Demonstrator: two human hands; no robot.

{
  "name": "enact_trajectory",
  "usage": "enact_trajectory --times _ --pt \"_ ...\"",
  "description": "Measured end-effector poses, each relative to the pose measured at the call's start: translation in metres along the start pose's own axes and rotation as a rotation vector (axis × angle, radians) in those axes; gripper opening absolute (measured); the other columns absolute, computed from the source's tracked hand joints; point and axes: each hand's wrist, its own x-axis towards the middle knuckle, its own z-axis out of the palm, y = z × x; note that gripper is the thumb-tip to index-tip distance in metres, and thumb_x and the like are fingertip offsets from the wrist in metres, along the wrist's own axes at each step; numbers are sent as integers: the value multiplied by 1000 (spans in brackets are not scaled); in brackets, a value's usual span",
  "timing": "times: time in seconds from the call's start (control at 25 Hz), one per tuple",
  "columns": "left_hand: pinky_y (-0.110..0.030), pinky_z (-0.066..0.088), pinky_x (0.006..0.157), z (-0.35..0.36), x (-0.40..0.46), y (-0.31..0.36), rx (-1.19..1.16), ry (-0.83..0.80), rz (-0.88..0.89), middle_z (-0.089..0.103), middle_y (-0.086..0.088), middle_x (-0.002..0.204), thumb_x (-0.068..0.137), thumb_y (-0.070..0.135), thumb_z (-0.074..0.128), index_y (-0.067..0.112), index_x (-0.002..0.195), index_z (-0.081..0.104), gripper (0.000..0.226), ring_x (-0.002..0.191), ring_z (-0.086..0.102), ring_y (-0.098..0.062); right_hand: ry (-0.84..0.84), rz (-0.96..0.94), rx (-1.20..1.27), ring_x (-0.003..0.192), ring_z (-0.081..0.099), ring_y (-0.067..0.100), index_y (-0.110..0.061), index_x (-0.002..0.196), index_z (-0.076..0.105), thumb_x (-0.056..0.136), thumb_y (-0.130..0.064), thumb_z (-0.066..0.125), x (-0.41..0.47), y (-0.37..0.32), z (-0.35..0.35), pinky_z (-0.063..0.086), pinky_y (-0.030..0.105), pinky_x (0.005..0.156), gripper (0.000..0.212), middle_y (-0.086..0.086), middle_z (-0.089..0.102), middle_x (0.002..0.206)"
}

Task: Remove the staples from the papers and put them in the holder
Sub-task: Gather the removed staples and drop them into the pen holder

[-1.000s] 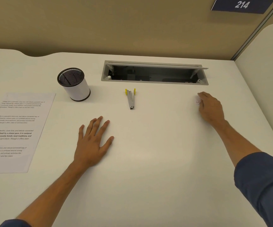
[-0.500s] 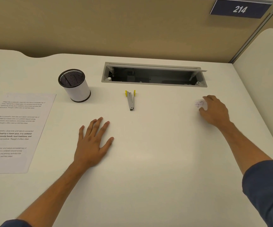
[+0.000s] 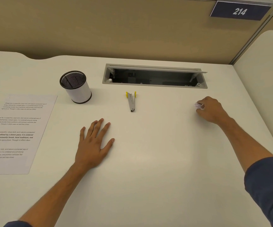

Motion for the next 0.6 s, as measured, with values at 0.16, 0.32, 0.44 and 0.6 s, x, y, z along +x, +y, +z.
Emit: enact_trajectory --times 0.16,0.32,0.44,0.6 --pt "-48 8 119 0 0 -1 6 -7 0 17 6 162 94 61 22 33 152 24 65 149 13 -15 -15 23 -11 113 54 38 -8 131 57 96 -22 55 2 -5 3 39 40 97 37 20 55 124" --pt "-47 7 119 0 0 0 0 -8 -4 16 7 162 94 61 22 34 153 23 65 149 12 -14 39 8 -21 104 59 37 -4 119 66 97 -16 53 7 -7 6 45 39 91 28 19 64 117" --pt "-46 6 119 0 0 0 -2 -8 -5 15 8 162 94 61 21 35 153 23 65 150 11 -14 80 -13 -48 94 64 37 1 105 71 94 -7 55 7 -10 6 48 35 83 21 19 69 107" --pt "-46 5 119 -1 0 0 -5 -9 -6 15 8 162 94 62 21 35 153 22 65 150 11 -14 88 2 -102 84 63 34 2 95 71 90 -1 55 8 -16 9 48 36 81 17 20 70 95"
